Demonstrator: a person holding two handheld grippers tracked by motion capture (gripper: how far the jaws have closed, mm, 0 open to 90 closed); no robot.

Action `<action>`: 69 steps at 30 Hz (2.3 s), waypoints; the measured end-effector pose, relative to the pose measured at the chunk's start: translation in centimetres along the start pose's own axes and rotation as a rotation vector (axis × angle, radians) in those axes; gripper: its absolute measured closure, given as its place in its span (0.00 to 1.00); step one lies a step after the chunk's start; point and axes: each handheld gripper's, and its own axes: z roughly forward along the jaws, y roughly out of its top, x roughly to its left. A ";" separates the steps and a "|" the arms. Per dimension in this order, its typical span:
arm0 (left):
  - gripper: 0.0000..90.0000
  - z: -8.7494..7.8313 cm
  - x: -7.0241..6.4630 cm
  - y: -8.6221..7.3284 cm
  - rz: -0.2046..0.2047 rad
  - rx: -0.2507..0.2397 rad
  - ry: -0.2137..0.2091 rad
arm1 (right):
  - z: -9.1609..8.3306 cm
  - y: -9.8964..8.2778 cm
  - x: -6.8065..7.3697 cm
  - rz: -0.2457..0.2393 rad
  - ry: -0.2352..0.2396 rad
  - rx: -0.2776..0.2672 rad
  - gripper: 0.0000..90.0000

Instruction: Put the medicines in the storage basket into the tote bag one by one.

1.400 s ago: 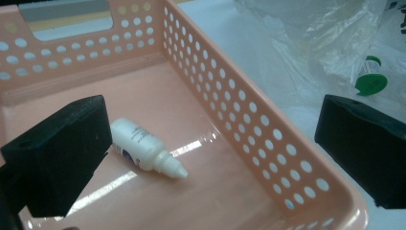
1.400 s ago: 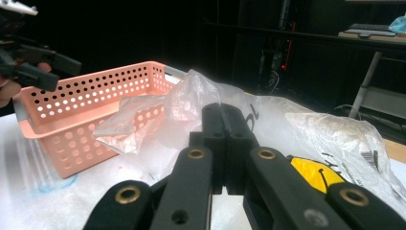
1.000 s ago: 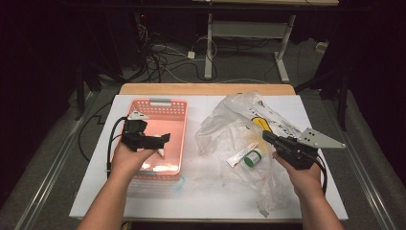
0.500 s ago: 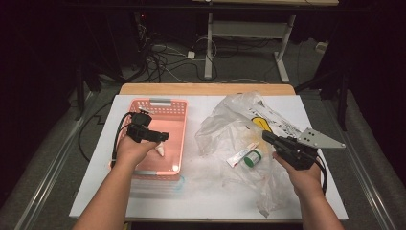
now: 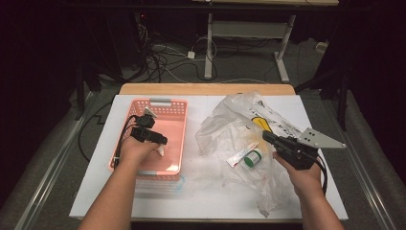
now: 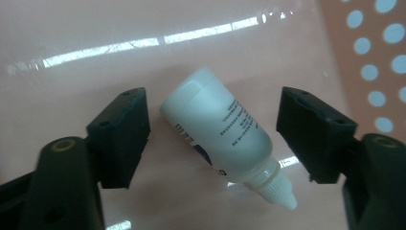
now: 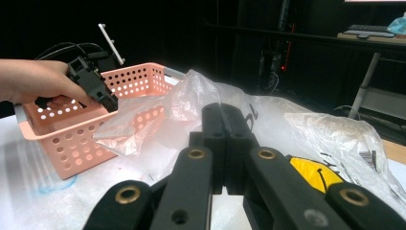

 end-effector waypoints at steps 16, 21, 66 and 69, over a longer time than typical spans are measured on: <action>0.63 0.8 -1.2 0.2 0.047 0.030 0.057 | 0.0 0.0 0.0 -0.004 -0.001 0.001 1.00; 0.64 0.8 -1.4 0.1 0.066 0.025 0.061 | 0.0 0.0 0.1 -0.003 0.000 0.002 1.00; 0.65 -5.6 -5.0 -6.8 0.266 -0.436 -0.077 | 0.0 0.0 0.1 -0.007 0.002 0.000 1.00; 0.65 -6.0 -5.3 -7.5 0.270 -0.473 -0.082 | 0.0 0.0 0.2 -0.010 0.004 -0.001 1.00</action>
